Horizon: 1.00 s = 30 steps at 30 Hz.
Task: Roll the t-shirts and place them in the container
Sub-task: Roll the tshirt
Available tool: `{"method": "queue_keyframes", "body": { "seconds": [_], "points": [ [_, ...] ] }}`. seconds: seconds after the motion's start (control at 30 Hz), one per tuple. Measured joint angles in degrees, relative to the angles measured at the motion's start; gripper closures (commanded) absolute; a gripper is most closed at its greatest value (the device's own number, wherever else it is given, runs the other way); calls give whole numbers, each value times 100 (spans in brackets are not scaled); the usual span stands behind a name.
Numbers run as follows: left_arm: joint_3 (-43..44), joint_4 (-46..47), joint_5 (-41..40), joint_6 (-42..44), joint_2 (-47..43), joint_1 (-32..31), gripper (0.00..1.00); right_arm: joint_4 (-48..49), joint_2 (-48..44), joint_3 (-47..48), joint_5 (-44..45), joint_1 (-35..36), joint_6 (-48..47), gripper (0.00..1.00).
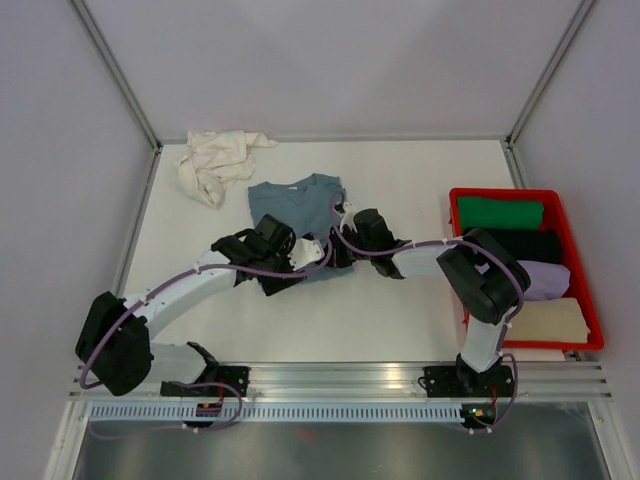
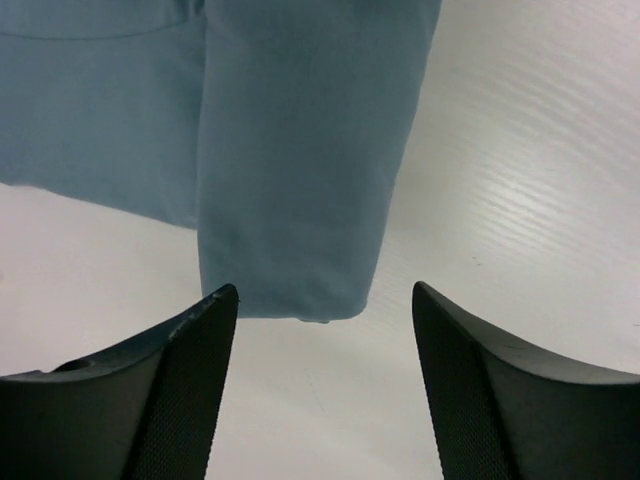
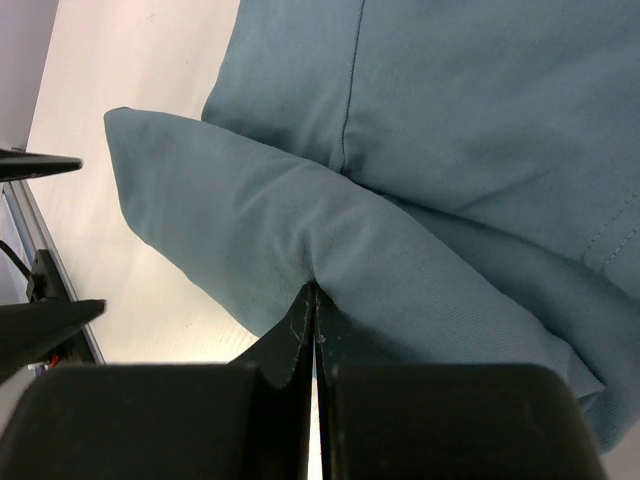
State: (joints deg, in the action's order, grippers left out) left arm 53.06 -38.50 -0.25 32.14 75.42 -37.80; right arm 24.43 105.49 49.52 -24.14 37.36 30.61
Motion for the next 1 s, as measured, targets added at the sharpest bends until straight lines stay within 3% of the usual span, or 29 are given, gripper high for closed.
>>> {"method": "queue_keyframes", "body": {
  "seconds": [0.5, 0.63, 0.73, 0.8, 0.87, 0.9, 1.0],
  "points": [
    [-1460, 1864, -525, 828, 411, -133, 20, 39, 2, 0, -190, -127, 168, 100],
    [-1478, 2129, -566, 844, 522, -129, 40, 35, -26, -55, -186, -127, 39, 98],
    [-1521, 2232, -568, 907, 566, -120, 58, -72, -234, -166, -144, -127, -162, 87],
    [-1541, 2258, -564, 975, 566, -118, 70, -219, -570, -295, -26, -127, -411, 80],
    [-1541, 2273, -555, 1062, 566, -118, 74, -372, -1080, -463, 144, -129, -699, 69],
    [-1537, 2269, -540, 1104, 566, -118, 83, -457, -1318, -525, 245, -129, -831, 66],
    [-1504, 2223, -503, 1198, 566, -116, 96, -782, -2245, -614, 754, -133, -1283, 62]
  ]
}}
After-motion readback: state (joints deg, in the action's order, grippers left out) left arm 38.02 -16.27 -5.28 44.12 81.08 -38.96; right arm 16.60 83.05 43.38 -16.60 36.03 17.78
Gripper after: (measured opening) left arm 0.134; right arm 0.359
